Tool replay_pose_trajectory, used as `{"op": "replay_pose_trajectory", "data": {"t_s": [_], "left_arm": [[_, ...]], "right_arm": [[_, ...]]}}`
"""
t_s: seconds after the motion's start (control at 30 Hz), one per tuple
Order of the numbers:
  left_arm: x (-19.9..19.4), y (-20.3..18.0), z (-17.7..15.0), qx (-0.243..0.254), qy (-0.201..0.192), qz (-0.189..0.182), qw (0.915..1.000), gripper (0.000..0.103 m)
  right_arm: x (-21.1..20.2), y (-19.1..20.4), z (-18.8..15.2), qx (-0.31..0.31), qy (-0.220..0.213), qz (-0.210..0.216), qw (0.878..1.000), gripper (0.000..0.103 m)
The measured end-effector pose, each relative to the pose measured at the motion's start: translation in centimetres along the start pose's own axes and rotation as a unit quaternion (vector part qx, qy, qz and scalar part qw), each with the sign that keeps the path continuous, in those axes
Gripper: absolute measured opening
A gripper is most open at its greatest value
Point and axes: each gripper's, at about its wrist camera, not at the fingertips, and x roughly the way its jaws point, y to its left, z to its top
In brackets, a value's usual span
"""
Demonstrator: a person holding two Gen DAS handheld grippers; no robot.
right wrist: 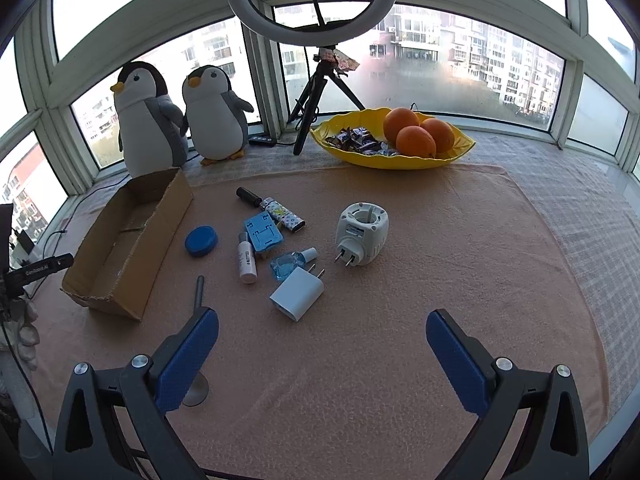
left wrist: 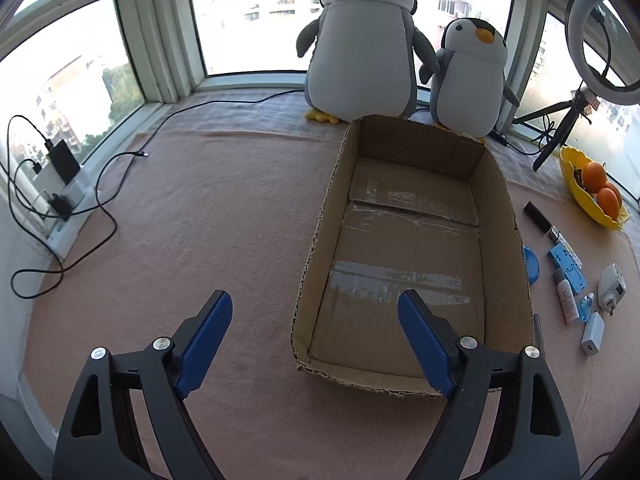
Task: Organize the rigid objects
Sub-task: 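Move left tool beside the cardboard box while right tool approaches the white USB charger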
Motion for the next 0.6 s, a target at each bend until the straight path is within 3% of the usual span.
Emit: {"op": "replay_pose_trajectory", "data": {"t_s": [0.4,0.6], "left_arm": [[4.6,1.0,0.0,-0.015,0.048,-0.001,0.9987,0.048],[5.4,0.6,0.0,-0.003,0.054,-0.009,0.9985,0.036]], "right_arm": [[4.4,0.8,1.3,0.006,0.038,-0.002,0.999,0.097],[8.6,1.4,1.6,0.026,0.092,0.002,0.995,0.084]]}}
